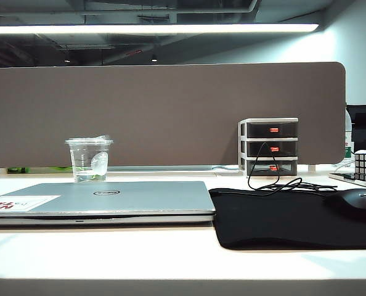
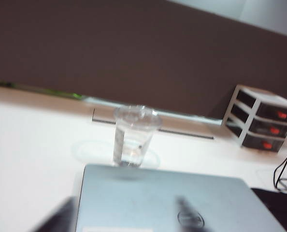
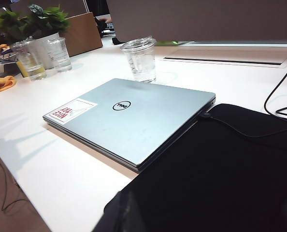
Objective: Pick up the coffee cup and place it on the left side of the laptop.
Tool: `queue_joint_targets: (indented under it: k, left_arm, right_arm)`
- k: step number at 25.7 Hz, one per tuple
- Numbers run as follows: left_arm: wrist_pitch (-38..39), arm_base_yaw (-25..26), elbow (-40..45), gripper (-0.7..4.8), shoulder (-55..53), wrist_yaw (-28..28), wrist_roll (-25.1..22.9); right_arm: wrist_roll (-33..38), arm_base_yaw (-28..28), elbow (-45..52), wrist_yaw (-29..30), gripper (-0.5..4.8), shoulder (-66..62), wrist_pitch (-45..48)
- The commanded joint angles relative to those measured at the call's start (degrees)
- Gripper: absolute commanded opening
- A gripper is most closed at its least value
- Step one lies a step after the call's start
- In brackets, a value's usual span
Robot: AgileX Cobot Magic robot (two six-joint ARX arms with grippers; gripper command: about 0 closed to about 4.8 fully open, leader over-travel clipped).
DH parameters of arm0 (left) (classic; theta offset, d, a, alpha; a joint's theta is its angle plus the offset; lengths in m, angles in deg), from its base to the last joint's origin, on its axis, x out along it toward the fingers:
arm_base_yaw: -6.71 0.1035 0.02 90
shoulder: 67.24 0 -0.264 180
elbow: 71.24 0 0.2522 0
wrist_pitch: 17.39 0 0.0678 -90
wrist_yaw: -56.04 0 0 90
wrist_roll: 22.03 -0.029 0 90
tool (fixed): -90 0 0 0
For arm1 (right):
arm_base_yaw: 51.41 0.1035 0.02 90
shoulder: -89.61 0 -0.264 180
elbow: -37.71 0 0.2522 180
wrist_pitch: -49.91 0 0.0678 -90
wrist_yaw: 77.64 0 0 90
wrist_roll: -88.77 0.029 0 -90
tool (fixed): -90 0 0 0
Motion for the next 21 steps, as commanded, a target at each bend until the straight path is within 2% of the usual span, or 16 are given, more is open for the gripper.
queue_joint_targets:
  k: [1,3,6,9,11,13,18,21]
  left_arm:
    - [-2.0,0.0,-1.3,4.43,0.0,0.4,-0.2]
    - [-0.1,0.0,-3.5,4.44,0.0,1.1,-0.3]
    - [-0.3,0.0,-6.8,4.43,-0.3,0.9,-4.2]
    - [0.1,0.0,-9.4,4.33,-2.6,1.3,-5.0]
    - [-0.3,0.0,-10.3,4.13,-4.2,4.0,-5.7]
    - [-1.7,0.0,-11.1,3.55,-6.5,7.3,-6.5]
    - [-3.6,0.1,-12.9,3.5,-13.6,9.3,-6.6]
    - [-5.8,0.1,-13.8,3.5,-19.5,11.6,-9.3]
  right_arm:
    - [0.1,0.0,0.3,0.3,-0.01,0.1,0.6]
    - [0.1,0.0,0.3,0.3,0.0,0.1,0.6]
    - [0.1,0.0,0.3,0.2,-0.01,0.1,0.6]
    - [0.2,0.0,0.3,0.2,-0.01,0.1,1.0]
    - [0.2,0.0,0.3,0.2,-0.01,0.1,1.2]
    - [0.2,0.0,0.3,0.2,-0.01,0.1,1.2]
    - [0.2,0.0,0.3,0.3,0.0,0.1,1.1]
    - [0.2,0.0,0.3,0.3,0.0,0.1,1.0]
